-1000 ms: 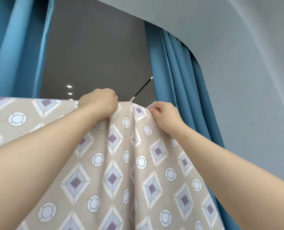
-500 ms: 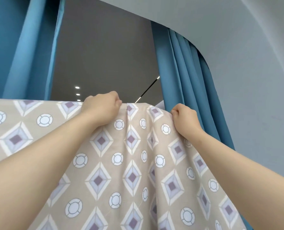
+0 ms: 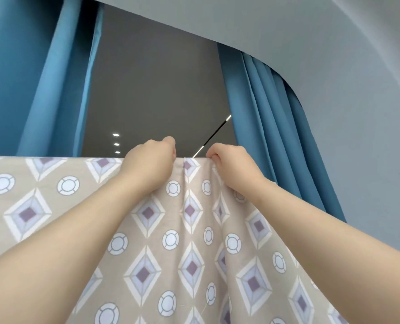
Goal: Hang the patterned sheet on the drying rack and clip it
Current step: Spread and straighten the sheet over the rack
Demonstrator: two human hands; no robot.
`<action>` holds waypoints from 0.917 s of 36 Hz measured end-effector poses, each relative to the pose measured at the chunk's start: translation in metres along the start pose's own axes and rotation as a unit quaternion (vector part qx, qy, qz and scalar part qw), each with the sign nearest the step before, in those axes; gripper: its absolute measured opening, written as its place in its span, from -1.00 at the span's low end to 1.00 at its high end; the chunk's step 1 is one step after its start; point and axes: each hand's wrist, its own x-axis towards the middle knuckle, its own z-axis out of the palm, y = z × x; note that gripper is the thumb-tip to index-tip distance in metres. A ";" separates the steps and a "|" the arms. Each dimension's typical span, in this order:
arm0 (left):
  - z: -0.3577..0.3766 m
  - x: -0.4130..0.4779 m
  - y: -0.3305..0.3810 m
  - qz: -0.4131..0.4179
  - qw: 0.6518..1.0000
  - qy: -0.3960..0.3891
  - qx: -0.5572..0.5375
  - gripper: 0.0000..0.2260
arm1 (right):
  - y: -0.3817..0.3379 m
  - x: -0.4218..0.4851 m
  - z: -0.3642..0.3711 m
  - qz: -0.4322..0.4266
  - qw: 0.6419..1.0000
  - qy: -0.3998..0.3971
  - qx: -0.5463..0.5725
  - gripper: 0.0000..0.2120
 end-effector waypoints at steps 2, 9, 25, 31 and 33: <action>0.003 -0.002 -0.002 0.008 0.999 0.017 0.034 -0.92 | 0.001 0.002 0.000 -0.001 1.000 -0.010 -0.004 -0.68; 0.006 -0.002 -0.010 0.031 0.994 0.057 0.093 -0.92 | -0.004 0.008 -0.003 -0.014 1.000 -0.004 0.011 -0.69; -0.008 0.007 -0.001 0.038 0.995 0.052 0.078 -0.89 | 0.002 0.005 -0.017 -0.010 0.998 0.037 -0.054 -0.76; -0.004 -0.001 0.003 0.017 0.999 0.043 -0.014 -0.91 | 0.011 -0.004 -0.018 0.045 0.994 0.018 0.096 -0.83; 0.000 -0.008 0.001 0.017 0.998 0.042 -0.045 -0.90 | 0.017 -0.010 -0.018 0.094 0.979 -0.028 0.179 -0.87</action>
